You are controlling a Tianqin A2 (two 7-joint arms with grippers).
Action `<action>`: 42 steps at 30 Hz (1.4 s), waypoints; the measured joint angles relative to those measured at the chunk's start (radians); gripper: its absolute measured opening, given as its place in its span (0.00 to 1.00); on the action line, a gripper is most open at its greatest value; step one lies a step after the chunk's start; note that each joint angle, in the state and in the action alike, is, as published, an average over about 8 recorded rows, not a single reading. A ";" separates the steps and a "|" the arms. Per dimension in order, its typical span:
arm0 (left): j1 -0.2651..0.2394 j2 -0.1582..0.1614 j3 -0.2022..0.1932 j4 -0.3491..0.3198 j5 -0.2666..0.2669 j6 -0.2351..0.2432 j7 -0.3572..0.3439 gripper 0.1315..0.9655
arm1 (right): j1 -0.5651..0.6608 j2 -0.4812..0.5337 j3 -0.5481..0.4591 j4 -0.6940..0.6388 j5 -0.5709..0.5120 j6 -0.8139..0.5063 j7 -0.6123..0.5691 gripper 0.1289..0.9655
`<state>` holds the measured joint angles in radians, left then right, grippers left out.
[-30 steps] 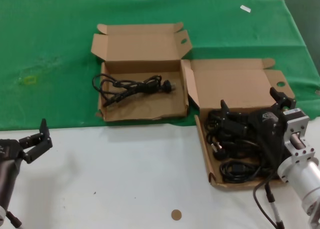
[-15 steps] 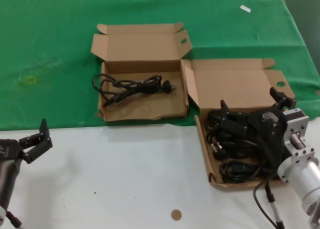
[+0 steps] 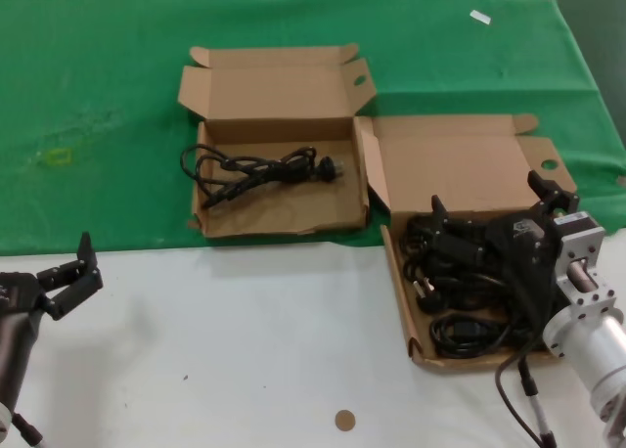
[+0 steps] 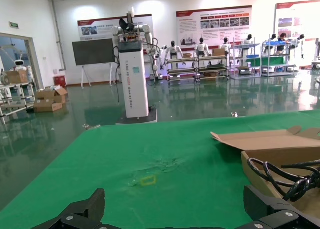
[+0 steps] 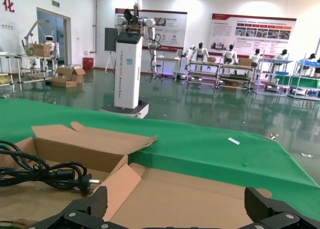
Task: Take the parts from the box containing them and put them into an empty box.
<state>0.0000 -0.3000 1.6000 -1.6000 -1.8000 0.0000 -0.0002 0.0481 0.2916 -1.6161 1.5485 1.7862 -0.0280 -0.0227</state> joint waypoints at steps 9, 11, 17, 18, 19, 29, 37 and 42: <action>0.000 0.000 0.000 0.000 0.000 0.000 0.000 1.00 | 0.000 0.000 0.000 0.000 0.000 0.000 0.000 1.00; 0.000 0.000 0.000 0.000 0.000 0.000 0.000 1.00 | 0.000 0.000 0.000 0.000 0.000 0.000 0.000 1.00; 0.000 0.000 0.000 0.000 0.000 0.000 0.000 1.00 | 0.000 0.000 0.000 0.000 0.000 0.000 0.000 1.00; 0.000 0.000 0.000 0.000 0.000 0.000 0.000 1.00 | 0.000 0.000 0.000 0.000 0.000 0.000 0.000 1.00; 0.000 0.000 0.000 0.000 0.000 0.000 0.000 1.00 | 0.000 0.000 0.000 0.000 0.000 0.000 0.000 1.00; 0.000 0.000 0.000 0.000 0.000 0.000 0.000 1.00 | 0.000 0.000 0.000 0.000 0.000 0.000 0.000 1.00; 0.000 0.000 0.000 0.000 0.000 0.000 0.000 1.00 | 0.000 0.000 0.000 0.000 0.000 0.000 0.000 1.00; 0.000 0.000 0.000 0.000 0.000 0.000 0.000 1.00 | 0.000 0.000 0.000 0.000 0.000 0.000 0.000 1.00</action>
<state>0.0000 -0.3000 1.6000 -1.6000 -1.8000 0.0000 0.0000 0.0482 0.2916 -1.6161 1.5485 1.7862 -0.0280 -0.0227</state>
